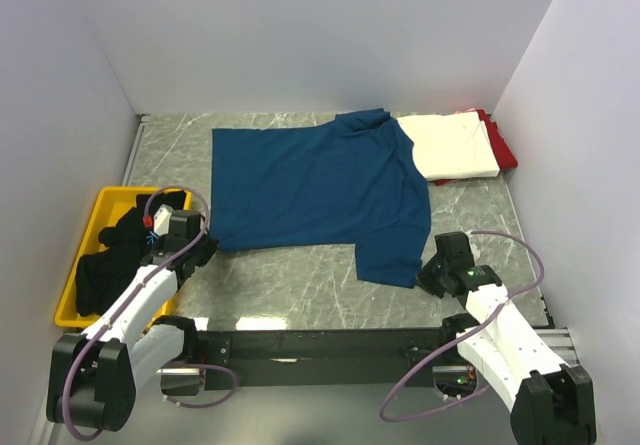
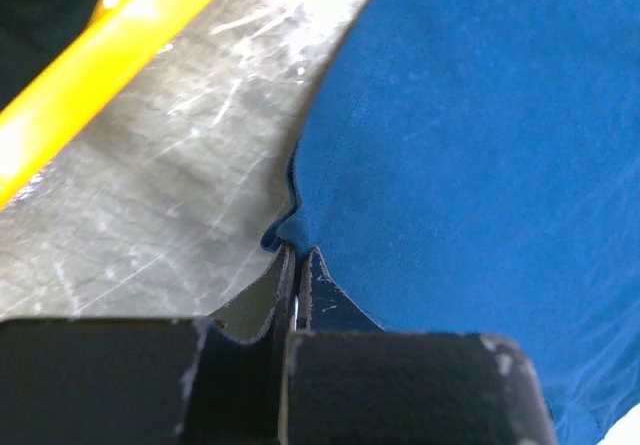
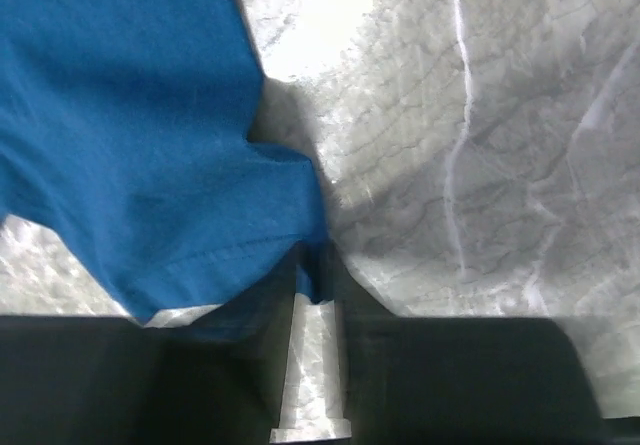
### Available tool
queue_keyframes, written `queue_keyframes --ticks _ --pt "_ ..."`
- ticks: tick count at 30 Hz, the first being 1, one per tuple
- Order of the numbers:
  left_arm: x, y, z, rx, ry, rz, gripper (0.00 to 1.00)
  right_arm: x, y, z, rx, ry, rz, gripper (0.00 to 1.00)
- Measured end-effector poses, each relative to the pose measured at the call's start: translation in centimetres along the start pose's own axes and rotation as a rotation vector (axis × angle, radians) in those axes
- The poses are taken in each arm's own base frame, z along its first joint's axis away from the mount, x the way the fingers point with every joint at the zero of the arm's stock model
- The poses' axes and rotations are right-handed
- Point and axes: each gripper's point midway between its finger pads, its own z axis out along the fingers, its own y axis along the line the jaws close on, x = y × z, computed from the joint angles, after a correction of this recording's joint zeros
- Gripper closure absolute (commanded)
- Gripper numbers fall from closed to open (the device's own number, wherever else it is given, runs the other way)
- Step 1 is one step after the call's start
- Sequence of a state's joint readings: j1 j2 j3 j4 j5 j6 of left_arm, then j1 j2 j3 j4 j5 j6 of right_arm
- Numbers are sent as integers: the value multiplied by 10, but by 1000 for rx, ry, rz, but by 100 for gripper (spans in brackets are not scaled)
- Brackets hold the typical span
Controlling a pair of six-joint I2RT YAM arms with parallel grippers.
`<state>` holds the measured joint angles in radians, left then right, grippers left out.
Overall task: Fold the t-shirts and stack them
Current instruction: Flatten the tshirt out
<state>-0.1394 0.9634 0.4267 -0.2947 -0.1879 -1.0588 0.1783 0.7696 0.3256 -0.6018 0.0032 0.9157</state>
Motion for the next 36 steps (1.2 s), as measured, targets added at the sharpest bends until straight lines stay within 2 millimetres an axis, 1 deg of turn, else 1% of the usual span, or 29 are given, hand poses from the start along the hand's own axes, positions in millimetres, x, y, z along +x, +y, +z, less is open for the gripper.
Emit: queue_keyframes --ticks 2,5,7,10,14,17,20,23,27,31,35,36 --pt "0 5 0 -10 -9 -5 88 0 2 0 -11 -1 -6 100" --pt "-1 10 -1 -22 -29 -20 78 -1 6 -4 -34 0 -6 100" --pt "-4 13 -3 -31 -44 -28 68 -4 12 -11 -58 -7 -13 100" --pt "-8 14 -5 -36 -67 -44 67 -16 29 -28 -117 -40 -21 100" --pt "-8 18 -5 -47 -75 -57 67 -32 51 -57 -205 -96 -39 100" --pt "-4 24 -4 -65 -68 -63 68 -39 59 -74 -243 -121 -54 100" --pt "1 31 -3 -84 -57 -76 68 -41 62 -85 -263 -131 -65 100" --pt "8 40 -2 -105 -45 -89 68 -43 65 -92 -275 -137 -76 100" --pt "17 49 0 -130 -28 -100 66 -42 67 -93 -281 -129 -79 100" --pt "17 44 4 -119 -31 -113 60 -43 68 -92 -279 -116 -79 100" --pt "16 37 9 -100 -37 -124 61 -44 72 -96 -289 -117 -87 100" --pt "16 35 10 -97 -38 -125 64 -45 73 -96 -292 -119 -88 100"
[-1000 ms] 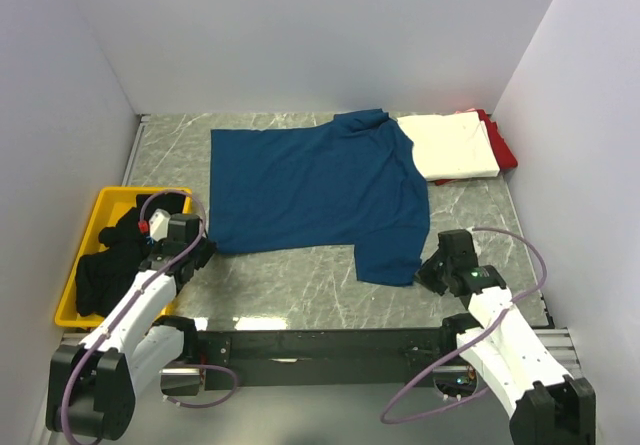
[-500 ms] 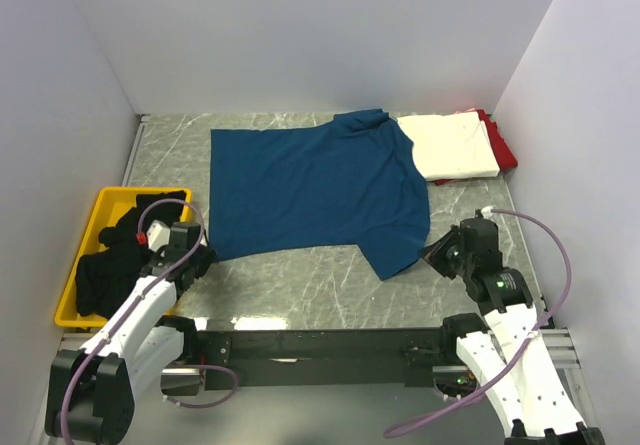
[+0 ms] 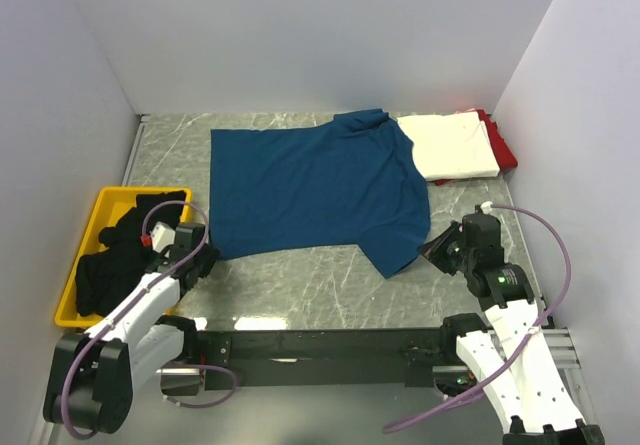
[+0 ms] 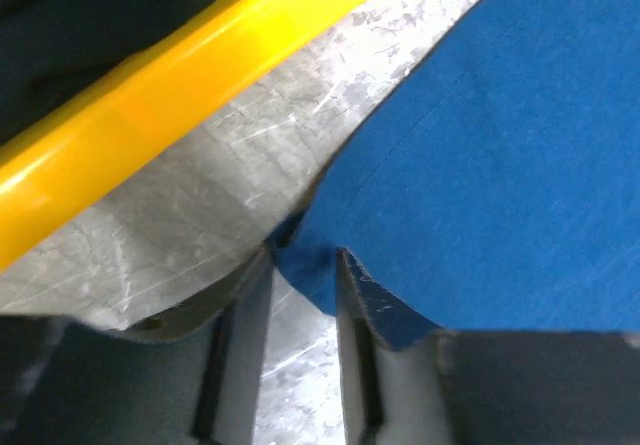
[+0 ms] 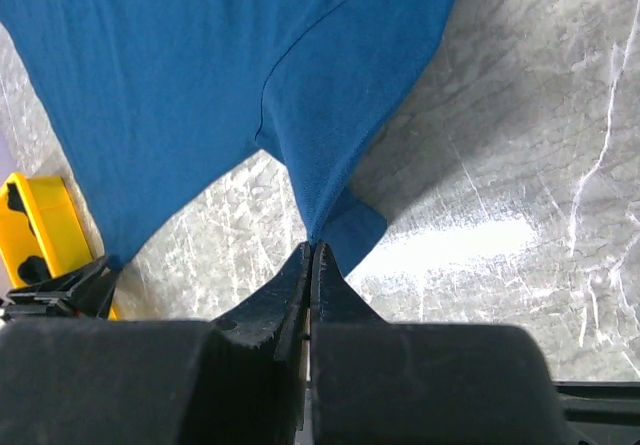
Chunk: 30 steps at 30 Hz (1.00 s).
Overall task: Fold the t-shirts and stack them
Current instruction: Flatten the tshirt out, then fold the tshirt
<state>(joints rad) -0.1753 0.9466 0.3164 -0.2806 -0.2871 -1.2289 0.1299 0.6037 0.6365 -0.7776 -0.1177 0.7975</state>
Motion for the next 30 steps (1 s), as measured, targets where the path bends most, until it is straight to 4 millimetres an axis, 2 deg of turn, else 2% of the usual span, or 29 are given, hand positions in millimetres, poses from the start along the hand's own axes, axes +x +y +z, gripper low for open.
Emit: queue_keyframes --ticks 2,3,4,9,17,25,30 --pt "0 -1 1 -1 -1 -6 77 -1 0 0 -1 -3 -2 100" --pt "1 -1 2 -6 0 -7 94 -1 0 -1 -2 -4 -3 100" --pt "1 0 3 -12 1 -9 99 -1 0 -1 -5 -7 -4 100" --pt "1 4 -1 -40 3 3 99 -3 0 -6 -16 -24 -7 100" --pt "-14 7 -26 -18 -48 -16 99 -1 -6 -26 -41 -87 -7 100" --pt "-17 15 -42 -21 -59 -29 99 12 -24 -47 -15 -97 -2 100" --pt "-17 12 -49 -21 -51 -18 99 9 -16 -69 -62 -128 -34 100"
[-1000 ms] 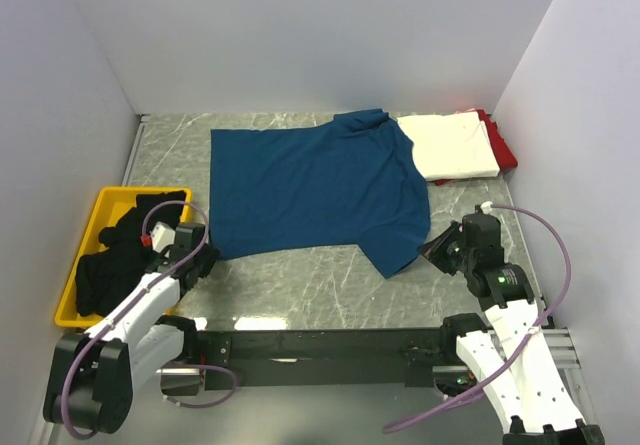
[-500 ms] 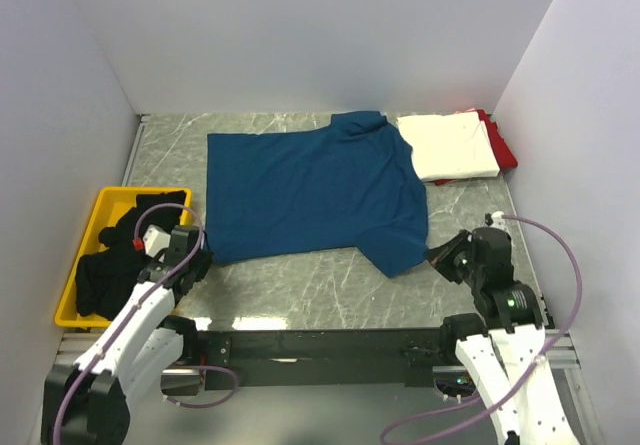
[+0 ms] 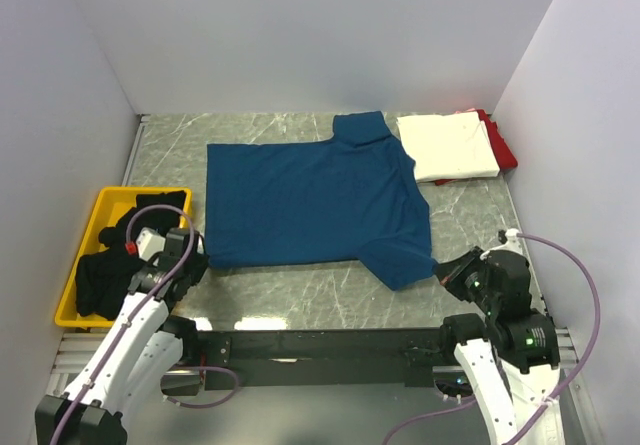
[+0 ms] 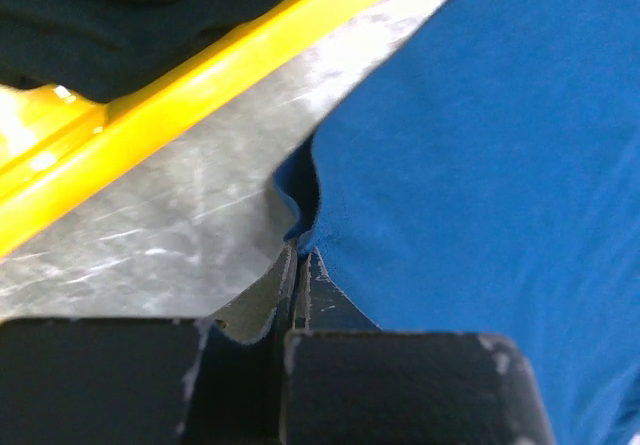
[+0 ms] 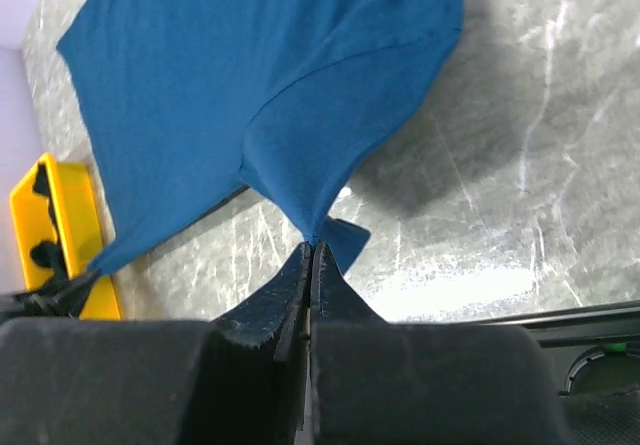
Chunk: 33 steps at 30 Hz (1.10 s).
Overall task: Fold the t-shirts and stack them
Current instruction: Fold the tshirt
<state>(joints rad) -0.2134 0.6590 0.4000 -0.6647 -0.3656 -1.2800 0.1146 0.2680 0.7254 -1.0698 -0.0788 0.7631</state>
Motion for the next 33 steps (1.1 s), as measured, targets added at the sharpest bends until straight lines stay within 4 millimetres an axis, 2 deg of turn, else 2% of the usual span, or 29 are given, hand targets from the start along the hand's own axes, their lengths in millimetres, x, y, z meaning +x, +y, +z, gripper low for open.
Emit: queue_keyframes --ticks 3,7,11,18,24,28,33 --pt "-7 -13 -4 15 -10 -2 99 4 9 2 -37 49 -31 100" --pt "-15 -35 -2 8 -13 13 99 3 27 27 -57 144 -50 100" --pt "-18 -57 14 -40 -13 52 99 -4 44 71 -59 228 -55 100" --pt "-26 -94 46 -115 -27 100 99 -31 76 165 -46 327 -52 100" --pt "-33 -112 63 -151 -57 118 99 -63 111 219 -86 326 -80 100" --pt "-35 -120 74 -171 -62 122 99 -76 123 241 -108 324 -94 100" --pt "-40 -122 82 -195 -65 115 100 -86 123 255 -118 332 -85 100"
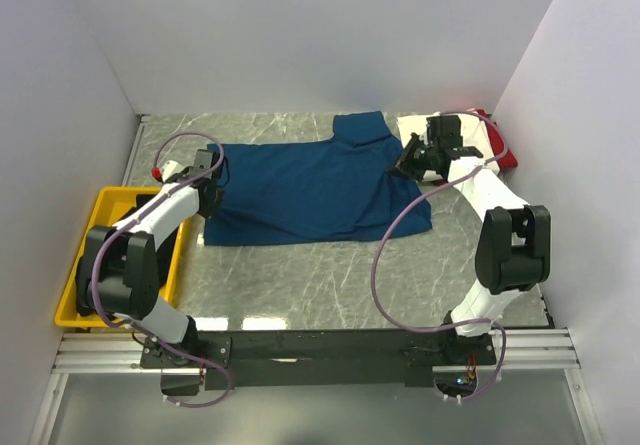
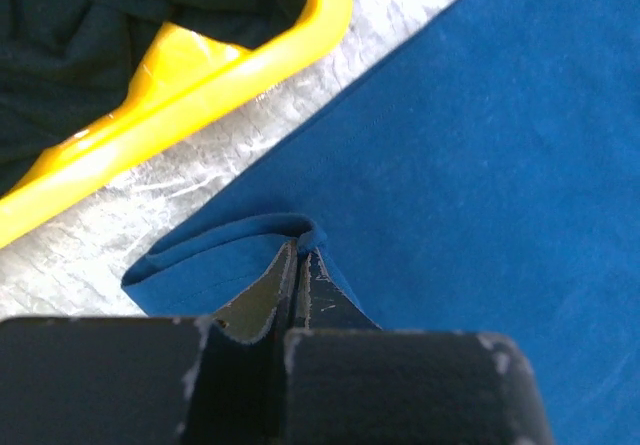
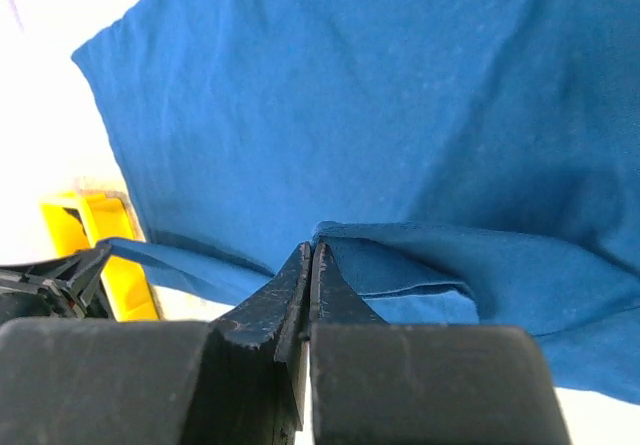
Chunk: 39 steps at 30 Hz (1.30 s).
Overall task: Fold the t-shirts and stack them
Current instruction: Fold the tshirt
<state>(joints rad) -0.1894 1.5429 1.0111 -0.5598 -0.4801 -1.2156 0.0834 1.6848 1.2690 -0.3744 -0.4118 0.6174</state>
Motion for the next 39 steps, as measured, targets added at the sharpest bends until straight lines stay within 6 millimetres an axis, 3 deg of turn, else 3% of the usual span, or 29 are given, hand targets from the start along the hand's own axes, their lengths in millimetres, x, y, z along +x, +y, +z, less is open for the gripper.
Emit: queue_keyframes --ticks 8,23,28,35,39 --pt "-10 3 7 -26 -7 -18 99 -25 -16 -6 -20 -42 45 100" --pt "-8 8 28 -81 7 4 99 -43 -39 -1 -31 -52 110 100" --pt "-10 5 28 -77 6 2 99 -51 -33 3 -49 -52 111 100" --pt "-15 -7 29 -59 -1 -5 99 -74 -10 6 -78 -81 75 100" --pt "-12 -6 33 -71 5 2 99 -75 -3 14 -75 -74 64 100"
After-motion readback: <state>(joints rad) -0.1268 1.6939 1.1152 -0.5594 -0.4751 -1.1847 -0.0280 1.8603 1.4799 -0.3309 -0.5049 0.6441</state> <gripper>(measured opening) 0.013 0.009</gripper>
